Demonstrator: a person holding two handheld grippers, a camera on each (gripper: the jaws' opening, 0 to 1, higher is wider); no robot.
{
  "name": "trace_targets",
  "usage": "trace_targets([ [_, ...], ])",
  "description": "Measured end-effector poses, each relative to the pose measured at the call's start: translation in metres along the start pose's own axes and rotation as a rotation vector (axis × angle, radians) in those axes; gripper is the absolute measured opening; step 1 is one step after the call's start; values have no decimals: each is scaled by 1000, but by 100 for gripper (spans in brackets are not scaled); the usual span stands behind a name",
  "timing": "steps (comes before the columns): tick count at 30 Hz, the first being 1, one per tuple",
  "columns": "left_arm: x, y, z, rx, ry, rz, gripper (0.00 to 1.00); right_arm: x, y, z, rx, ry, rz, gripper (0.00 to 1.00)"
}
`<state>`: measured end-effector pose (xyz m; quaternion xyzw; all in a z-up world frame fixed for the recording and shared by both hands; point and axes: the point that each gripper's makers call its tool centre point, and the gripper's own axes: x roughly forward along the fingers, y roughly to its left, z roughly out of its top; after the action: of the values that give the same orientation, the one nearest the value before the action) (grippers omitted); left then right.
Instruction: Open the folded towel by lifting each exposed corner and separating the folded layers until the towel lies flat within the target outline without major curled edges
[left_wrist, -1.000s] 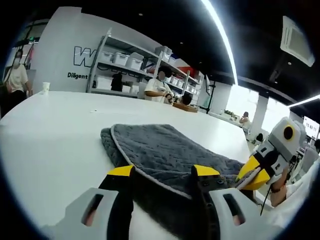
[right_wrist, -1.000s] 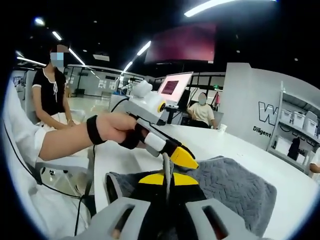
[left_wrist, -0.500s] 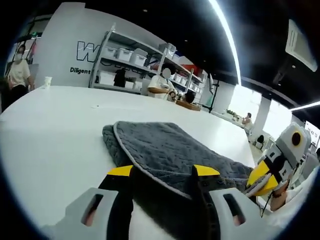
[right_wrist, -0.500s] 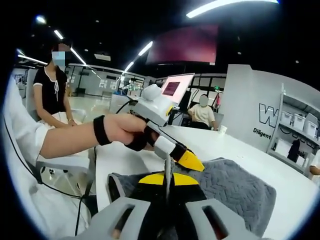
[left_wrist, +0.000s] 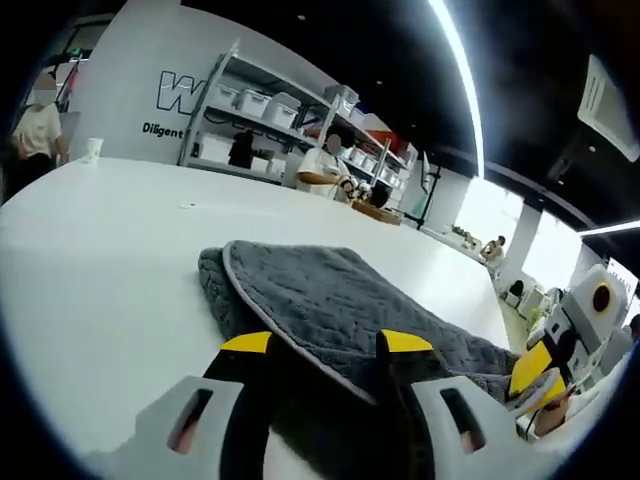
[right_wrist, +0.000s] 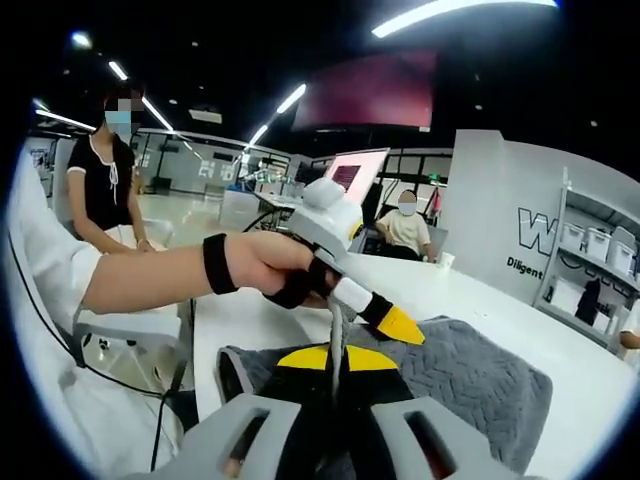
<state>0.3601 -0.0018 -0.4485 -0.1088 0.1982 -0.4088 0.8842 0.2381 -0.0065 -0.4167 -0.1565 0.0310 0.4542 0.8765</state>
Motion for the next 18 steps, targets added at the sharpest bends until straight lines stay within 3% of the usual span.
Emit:
trace_targets([
  [18,18,8,2,-26,-4,3,32,-3,4,0,-7,-6,8,0],
])
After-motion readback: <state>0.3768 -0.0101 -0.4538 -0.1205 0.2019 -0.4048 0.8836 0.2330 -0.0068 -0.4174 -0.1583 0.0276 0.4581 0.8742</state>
